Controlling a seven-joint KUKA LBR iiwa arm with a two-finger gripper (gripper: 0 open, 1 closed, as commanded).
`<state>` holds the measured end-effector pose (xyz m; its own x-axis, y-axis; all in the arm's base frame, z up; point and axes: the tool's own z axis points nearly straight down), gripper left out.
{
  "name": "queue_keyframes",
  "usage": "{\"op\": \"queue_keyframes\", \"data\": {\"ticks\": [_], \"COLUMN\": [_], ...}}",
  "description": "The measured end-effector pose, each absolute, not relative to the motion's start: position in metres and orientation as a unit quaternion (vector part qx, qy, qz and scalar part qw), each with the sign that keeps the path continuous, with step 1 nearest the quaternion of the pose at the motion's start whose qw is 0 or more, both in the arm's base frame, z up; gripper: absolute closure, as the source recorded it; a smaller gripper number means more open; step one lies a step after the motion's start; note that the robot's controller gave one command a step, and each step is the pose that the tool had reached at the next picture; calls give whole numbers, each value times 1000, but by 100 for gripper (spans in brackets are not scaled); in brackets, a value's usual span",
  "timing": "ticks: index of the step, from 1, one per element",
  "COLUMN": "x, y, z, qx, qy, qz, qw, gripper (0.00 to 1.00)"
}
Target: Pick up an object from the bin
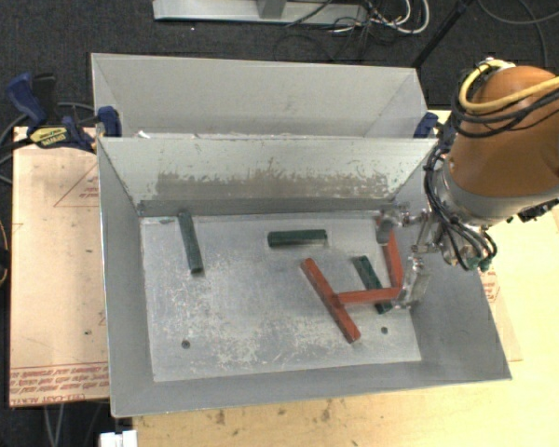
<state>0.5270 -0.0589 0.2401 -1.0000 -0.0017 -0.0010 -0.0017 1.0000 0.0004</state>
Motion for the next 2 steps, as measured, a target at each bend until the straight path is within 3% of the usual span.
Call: {"op": "queue_keyframes", "data": {"ticks": [1, 2], "x": [490, 556], "y": [-56, -29], "z": [124, 70], "qx": [-105, -162], "qy": [994, 987], "qz": [1, 0], "qw": [-3, 2], "gripper": [0, 0]}}
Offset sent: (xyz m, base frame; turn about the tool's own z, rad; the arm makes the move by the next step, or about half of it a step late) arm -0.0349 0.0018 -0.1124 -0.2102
